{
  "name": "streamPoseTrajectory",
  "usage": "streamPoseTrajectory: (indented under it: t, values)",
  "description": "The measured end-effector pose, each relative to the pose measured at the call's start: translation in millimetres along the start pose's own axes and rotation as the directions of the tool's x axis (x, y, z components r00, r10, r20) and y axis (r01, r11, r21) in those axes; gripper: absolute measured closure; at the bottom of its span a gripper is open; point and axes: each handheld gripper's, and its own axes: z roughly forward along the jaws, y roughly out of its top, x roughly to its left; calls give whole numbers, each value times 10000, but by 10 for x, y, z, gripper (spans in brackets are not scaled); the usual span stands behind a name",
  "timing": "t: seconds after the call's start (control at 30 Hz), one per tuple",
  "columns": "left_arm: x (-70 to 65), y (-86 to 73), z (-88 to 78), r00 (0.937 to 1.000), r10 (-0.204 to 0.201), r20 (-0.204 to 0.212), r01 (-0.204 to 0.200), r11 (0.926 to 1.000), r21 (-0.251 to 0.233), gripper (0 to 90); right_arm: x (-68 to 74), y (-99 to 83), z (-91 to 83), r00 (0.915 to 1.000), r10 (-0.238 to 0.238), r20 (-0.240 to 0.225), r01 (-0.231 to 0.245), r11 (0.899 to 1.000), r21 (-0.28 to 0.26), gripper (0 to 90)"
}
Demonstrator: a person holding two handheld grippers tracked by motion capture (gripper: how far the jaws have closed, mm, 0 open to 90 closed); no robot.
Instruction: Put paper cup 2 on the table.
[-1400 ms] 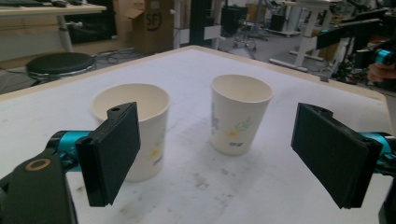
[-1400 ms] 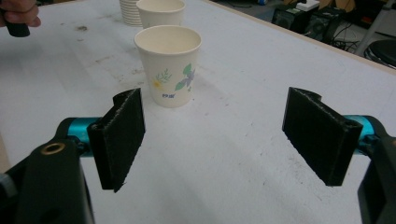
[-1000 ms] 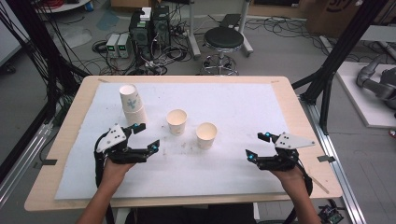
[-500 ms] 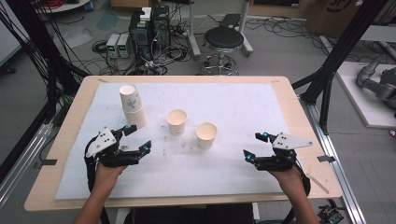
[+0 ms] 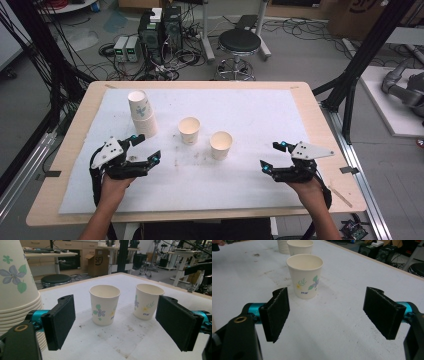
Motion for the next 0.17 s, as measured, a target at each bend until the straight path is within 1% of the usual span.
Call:
streamPoseTrajectory:
  t: [0.07, 0.17]
  values:
    - [7, -6, -1, 10000, -29, -41, 29, 10000, 7, 162, 1, 1, 0, 9999, 103, -29, -104, 9999, -21, 216]
    - [19, -14, -6, 10000, -11, -94, 12, 10000, 89, 163, -11, -2, 2, 10000, 94, -21, -94, 9999, -62, 216]
